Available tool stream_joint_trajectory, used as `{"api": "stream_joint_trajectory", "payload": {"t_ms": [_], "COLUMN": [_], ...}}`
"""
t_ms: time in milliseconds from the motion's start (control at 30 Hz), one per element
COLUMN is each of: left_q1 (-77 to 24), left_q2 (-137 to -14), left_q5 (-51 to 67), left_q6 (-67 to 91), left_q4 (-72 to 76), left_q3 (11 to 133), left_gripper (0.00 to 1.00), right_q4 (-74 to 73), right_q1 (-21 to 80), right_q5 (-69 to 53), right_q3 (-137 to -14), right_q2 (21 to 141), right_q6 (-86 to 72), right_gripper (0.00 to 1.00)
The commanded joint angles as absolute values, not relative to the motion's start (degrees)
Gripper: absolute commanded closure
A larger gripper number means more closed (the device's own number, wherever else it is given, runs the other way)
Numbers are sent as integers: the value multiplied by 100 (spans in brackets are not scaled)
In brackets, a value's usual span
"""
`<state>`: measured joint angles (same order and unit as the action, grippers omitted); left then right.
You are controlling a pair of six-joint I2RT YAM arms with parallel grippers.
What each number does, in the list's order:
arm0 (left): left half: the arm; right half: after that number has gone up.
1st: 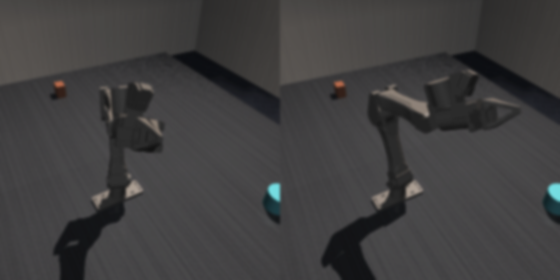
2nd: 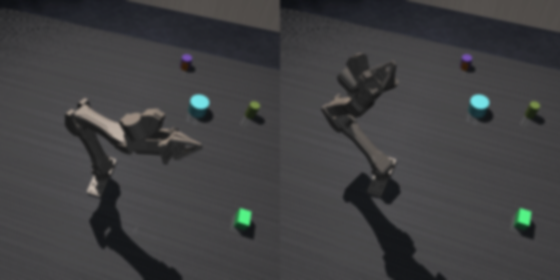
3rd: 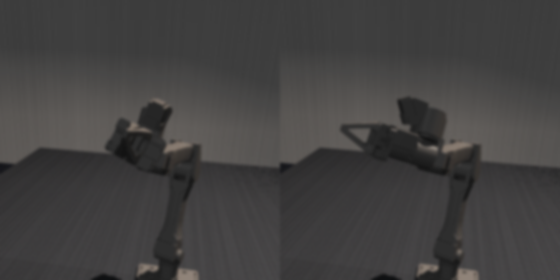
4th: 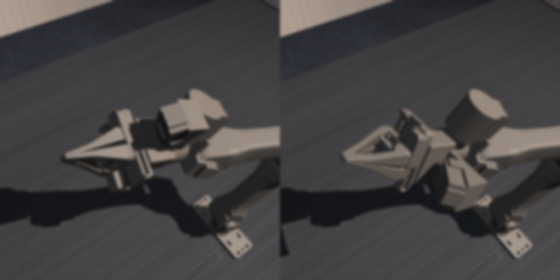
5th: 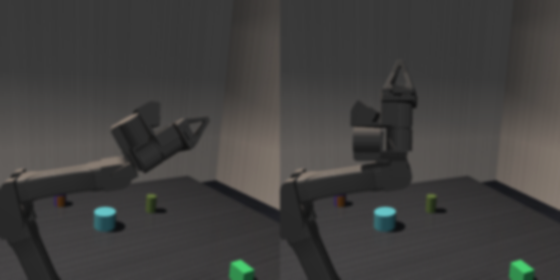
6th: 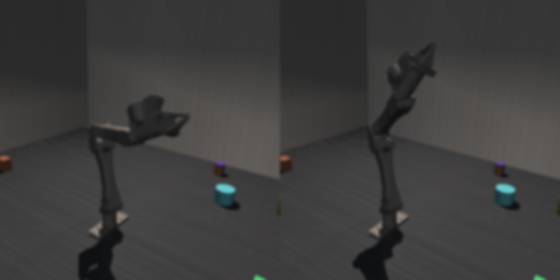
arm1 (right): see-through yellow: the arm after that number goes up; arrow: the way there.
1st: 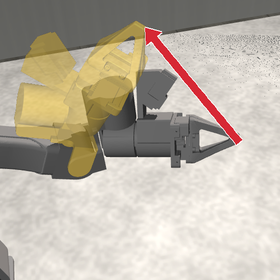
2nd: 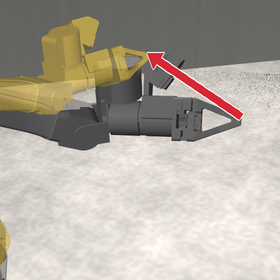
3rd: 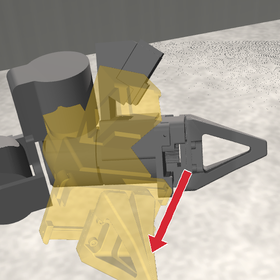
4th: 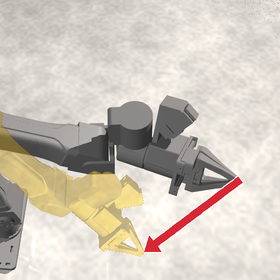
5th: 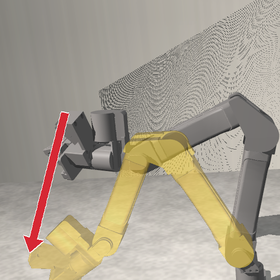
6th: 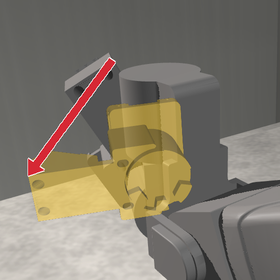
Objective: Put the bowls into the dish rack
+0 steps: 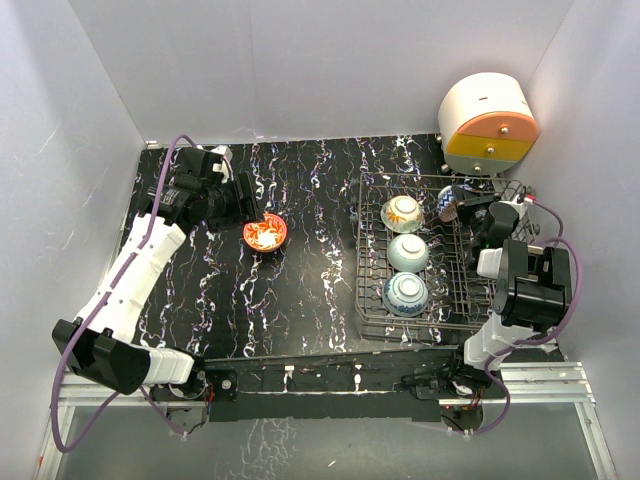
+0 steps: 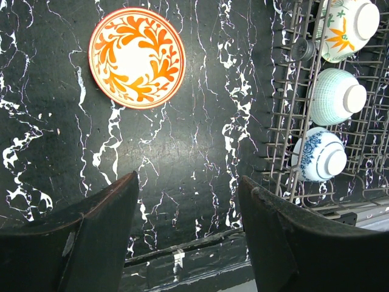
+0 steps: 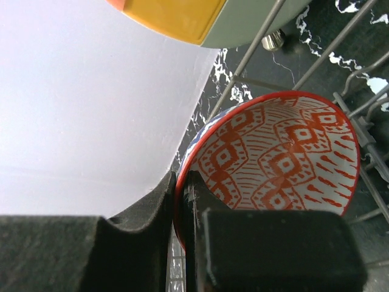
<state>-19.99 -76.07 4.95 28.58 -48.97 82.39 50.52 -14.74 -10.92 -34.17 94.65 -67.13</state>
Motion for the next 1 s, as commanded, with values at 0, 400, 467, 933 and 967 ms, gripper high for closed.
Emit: {"api": "stream_joint_trajectory", "payload": {"t_ms": [0, 400, 467, 933, 967], "left_q1": [-1996, -1999, -2000, -2001, -1998], "left_q2": [-7387, -7511, -7526, -7408, -7390], "left_q5": [554, 578, 601, 725, 733], "left_q6": [2854, 2856, 2864, 2935, 2941], "left_q4": [-5023, -4944, -4934, -4852, -4852], "left_q3": [8155, 8195, 8200, 8073, 8050], "left_gripper": [36, 36, 36, 36, 36], "right_q4": [6714, 7474, 7168, 3214, 3084], "right_q1": [-1618, -2096, -2115, -2237, -2241], "right_q5": [-1153, -1512, -1330, -21, -21], "right_q3": [-3473, -2664, -2492, -2587, -2641], "right_q2": [9694, 10435, 10191, 8093, 8041], "right_q6": [-7145, -7928, -7909, -7378, -7267], "right_gripper": [92, 84, 77, 54, 54]}}
